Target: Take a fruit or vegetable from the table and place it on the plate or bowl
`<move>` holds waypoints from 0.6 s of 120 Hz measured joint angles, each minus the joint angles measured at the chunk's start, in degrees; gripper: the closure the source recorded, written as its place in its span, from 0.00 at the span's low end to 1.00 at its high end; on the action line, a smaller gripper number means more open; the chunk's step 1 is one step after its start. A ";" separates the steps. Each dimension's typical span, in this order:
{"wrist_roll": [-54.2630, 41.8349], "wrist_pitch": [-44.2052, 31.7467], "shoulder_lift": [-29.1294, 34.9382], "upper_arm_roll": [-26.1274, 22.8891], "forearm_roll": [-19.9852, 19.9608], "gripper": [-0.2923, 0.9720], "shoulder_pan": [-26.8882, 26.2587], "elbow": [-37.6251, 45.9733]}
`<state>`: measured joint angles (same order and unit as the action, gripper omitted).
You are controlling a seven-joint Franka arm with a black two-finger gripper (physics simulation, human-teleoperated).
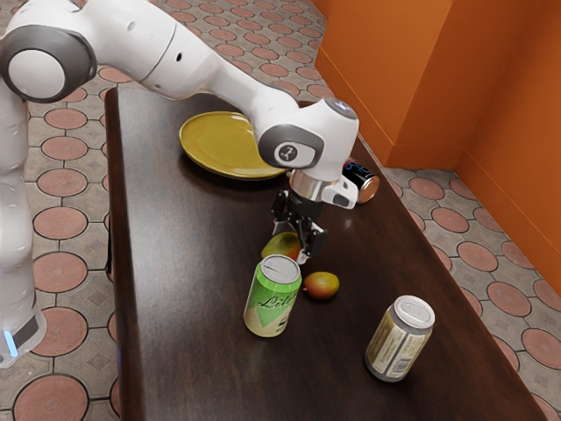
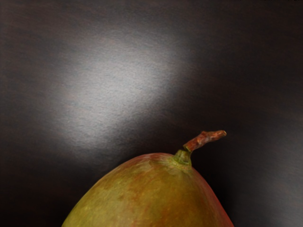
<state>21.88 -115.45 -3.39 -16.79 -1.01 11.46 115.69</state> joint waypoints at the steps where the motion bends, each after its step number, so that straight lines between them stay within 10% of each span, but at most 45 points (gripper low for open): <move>1: 0.00 -0.03 -0.02 0.00 0.00 0.23 0.00 0.00; 27: 0.19 -0.51 -0.15 -0.01 0.16 0.44 -0.24 -0.01; 72: 0.84 -0.47 0.81 0.09 0.56 0.46 -0.51 -0.59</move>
<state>22.72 -115.92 -2.58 -16.70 -0.46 10.96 115.10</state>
